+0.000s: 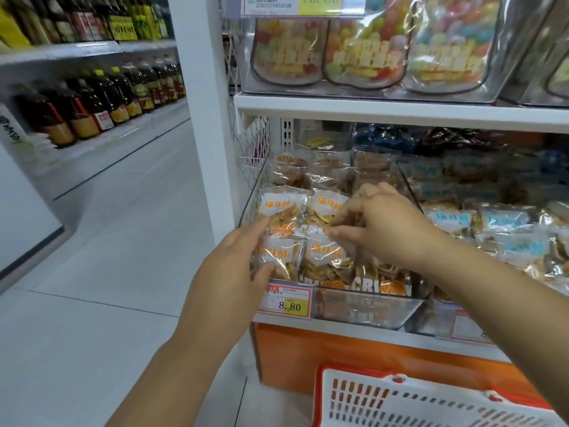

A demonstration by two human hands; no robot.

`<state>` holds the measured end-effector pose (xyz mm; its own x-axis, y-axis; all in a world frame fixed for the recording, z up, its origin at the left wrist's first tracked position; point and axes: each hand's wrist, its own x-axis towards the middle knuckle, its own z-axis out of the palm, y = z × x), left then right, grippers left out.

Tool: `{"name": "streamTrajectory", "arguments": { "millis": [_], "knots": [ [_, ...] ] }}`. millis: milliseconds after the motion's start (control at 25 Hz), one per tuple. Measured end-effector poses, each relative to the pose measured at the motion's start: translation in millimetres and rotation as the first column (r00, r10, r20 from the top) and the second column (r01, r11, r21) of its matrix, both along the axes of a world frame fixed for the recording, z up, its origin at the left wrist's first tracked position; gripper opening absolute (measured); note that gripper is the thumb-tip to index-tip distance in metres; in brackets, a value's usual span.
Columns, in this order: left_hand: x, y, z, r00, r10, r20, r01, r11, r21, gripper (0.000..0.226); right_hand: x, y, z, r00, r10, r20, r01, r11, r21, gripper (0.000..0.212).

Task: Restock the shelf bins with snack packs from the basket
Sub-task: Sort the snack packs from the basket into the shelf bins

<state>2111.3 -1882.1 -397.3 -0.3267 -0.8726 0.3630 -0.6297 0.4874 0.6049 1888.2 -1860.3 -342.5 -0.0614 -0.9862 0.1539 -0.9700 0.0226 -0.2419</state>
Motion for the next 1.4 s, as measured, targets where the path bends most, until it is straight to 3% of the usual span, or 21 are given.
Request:
{"name": "streamTrajectory", "arguments": {
  "millis": [120,280,520,600,720,800,880,960,1080,1240,1360,1400],
  "knots": [
    [-1,-1,1,0.999,0.022,-0.033,-0.021,1.000,0.018,0.069,26,-15,-1,0.994,0.086,0.067,-0.085,0.996,-0.007,0.022],
    [0,-2,0,0.998,0.017,-0.063,-0.016,1.000,0.027,0.071,44,-38,-11,0.999,0.051,0.011,-0.052,0.995,0.089,0.030],
    [-4,-2,-1,0.999,0.017,-0.033,-0.017,1.000,-0.004,0.067,42,-33,-12,0.964,0.083,0.251,-0.084,0.996,-0.009,0.017],
    [-4,-1,0,1.000,0.011,-0.009,-0.011,1.000,-0.011,0.067,34,-40,-2,0.945,0.024,0.325,0.002,0.997,-0.079,0.016],
    [-4,-4,0,0.999,0.028,-0.046,-0.028,1.000,0.007,0.063,25,-61,11,0.983,-0.103,0.154,0.106,0.994,-0.013,0.035],
    [-6,-3,2,0.998,0.038,-0.056,-0.038,0.999,0.011,0.061,29,-74,8,0.987,-0.100,0.124,0.093,0.994,0.053,0.024],
    [-8,-2,3,0.997,0.036,-0.065,-0.036,0.999,0.003,0.058,35,-83,5,0.968,-0.060,0.243,0.063,0.998,-0.002,0.007],
    [-13,-3,5,0.997,0.032,-0.071,-0.033,0.999,-0.015,0.056,34,-87,8,0.963,-0.030,0.269,0.032,0.999,-0.005,0.009],
    [-26,-10,12,0.999,0.007,0.043,-0.003,0.997,-0.081,0.052,28,-86,10,0.979,-0.049,0.196,0.038,0.998,0.057,0.024],
    [-44,-26,12,0.970,-0.080,0.230,0.089,0.996,-0.031,0.053,16,-81,10,0.984,0.032,0.175,-0.056,0.990,0.132,0.010],
    [-47,-32,8,0.921,-0.081,0.381,0.097,0.995,-0.022,0.051,7,-98,16,0.989,-0.078,0.127,0.074,0.997,0.033,0.014],
    [-48,-32,8,0.913,-0.079,0.400,0.094,0.995,-0.018,0.052,7,-103,15,0.990,-0.095,0.103,0.089,0.994,0.064,0.020]
  ]
}}
